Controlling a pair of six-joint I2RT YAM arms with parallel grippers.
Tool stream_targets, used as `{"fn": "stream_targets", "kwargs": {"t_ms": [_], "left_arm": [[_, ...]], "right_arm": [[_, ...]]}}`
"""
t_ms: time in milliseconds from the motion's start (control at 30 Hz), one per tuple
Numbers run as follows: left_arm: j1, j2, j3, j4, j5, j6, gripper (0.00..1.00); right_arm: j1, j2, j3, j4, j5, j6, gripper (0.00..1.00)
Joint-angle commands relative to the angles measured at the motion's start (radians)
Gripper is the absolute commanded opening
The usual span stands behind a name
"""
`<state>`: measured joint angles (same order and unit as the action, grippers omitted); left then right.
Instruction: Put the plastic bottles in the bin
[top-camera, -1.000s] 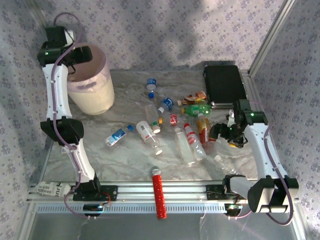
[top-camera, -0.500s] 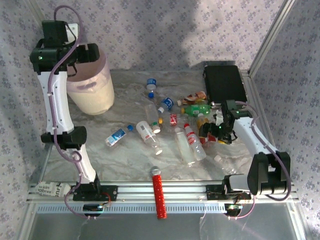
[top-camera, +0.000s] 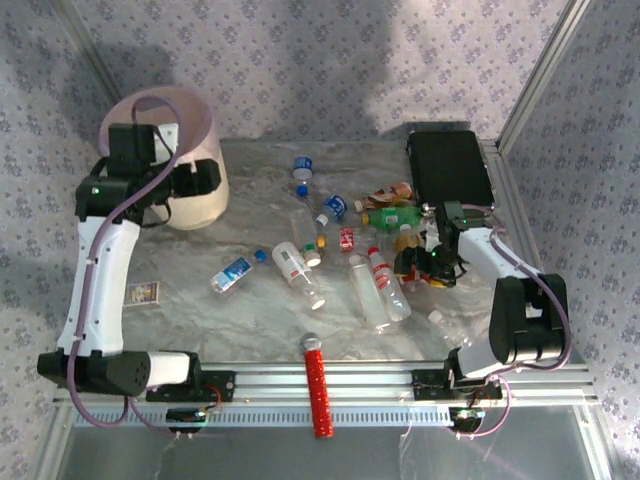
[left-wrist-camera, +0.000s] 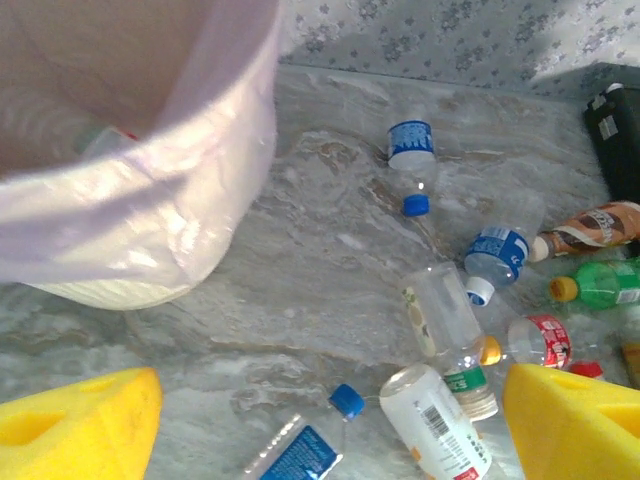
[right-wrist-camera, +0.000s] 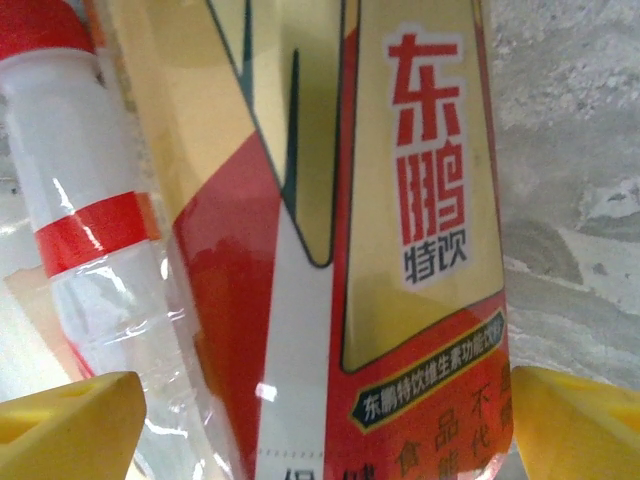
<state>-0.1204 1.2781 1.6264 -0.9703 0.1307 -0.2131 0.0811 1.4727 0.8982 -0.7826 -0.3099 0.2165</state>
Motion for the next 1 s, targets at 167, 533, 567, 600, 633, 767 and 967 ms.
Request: {"fn": "stream_targets", "kwargs": {"t_ms": [167,533,567,600,633,767,967], "left_arm": [[-0.13,-0.126,-0.377,0.281,0.029,-0.23,0.88],[-0.212,-0.188,-0.646,0.523,0.039,-0.45,0.88],[-0.215,-0.185,-0.649,0.531,0.04,-0.458,0.88],[-0.218,-0.182,-0.651,0.537,0.041,-0.463,0.88],[-0.217,-0.178,-0.651,0.545,0.05,-0.467,0.88],[-0.219,-0.166,-0.665,0.616,0.11,-0.507,0.91],[-0.229,-0.15,-0.703,0.783,0.226,-0.614,1.0]], "right_arm": [[0.0,0.019,-0.009,0.008,0.042,0.012,0.85],[-0.01,-0.074,0.062,-0.141,0.076,-0.025,0.61],[-0.009,-0.089,0.074,-0.157,0.074,-0.023,0.6],[-0.009,-0.103,0.083,-0.169,0.073,-0.022,0.59],[-0.009,-0.119,0.098,-0.187,0.069,-0.019,0.59],[0.034,-0.179,0.182,-0.243,0.074,0.011,0.59],[0.212,-0.18,0.344,-0.205,0.022,0.072,0.58]]}}
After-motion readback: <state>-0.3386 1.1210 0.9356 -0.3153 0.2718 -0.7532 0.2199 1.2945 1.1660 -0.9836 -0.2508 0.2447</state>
